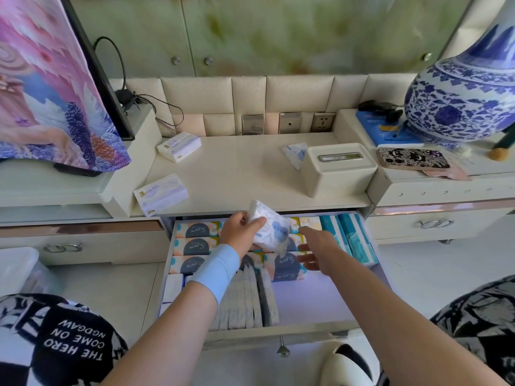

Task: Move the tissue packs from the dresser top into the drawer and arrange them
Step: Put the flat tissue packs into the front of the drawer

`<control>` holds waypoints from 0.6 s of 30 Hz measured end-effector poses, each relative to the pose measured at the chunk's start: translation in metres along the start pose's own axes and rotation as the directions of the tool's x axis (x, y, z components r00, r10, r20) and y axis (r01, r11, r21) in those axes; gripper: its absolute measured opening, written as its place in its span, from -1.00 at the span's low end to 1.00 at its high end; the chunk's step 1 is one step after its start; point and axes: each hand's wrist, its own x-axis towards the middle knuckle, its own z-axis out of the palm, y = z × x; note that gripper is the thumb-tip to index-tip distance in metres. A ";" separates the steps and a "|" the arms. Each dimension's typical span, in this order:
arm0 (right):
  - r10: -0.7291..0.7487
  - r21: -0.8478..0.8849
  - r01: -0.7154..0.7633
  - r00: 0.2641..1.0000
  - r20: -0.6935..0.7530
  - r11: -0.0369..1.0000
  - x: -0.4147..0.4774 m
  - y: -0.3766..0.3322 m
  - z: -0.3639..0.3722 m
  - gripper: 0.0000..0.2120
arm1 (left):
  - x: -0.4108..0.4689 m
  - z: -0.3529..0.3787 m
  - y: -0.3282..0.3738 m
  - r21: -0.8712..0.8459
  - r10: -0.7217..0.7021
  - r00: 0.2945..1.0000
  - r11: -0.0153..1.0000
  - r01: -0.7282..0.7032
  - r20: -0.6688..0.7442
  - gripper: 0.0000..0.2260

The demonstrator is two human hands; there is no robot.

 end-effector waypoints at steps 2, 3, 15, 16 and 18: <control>0.078 0.058 -0.087 0.987 0.142 0.995 -0.011 -0.005 -0.004 -0.54 | -0.003 0.003 0.005 -0.022 0.022 1.000 1.000 -0.022 0.009 -0.70; 0.101 0.094 -0.127 0.965 0.244 0.987 -0.015 -0.006 -0.006 -0.41 | -0.004 0.005 0.005 0.014 0.053 0.998 0.998 -0.054 0.035 -0.77; -0.234 0.510 -0.146 0.761 0.606 0.848 -0.007 0.010 -0.027 -0.42 | -0.017 0.026 -0.007 0.037 0.067 0.990 0.997 -0.072 0.126 -0.80; -0.241 0.500 -0.094 0.790 0.564 0.861 -0.006 0.010 -0.026 -0.41 | -0.016 0.025 -0.004 -0.060 -0.005 0.997 0.998 0.010 0.081 -0.82; -0.290 0.351 0.147 0.868 0.402 0.925 -0.007 0.010 -0.021 -0.29 | -0.014 0.021 0.001 -0.228 -0.154 0.986 0.960 0.164 0.059 -0.85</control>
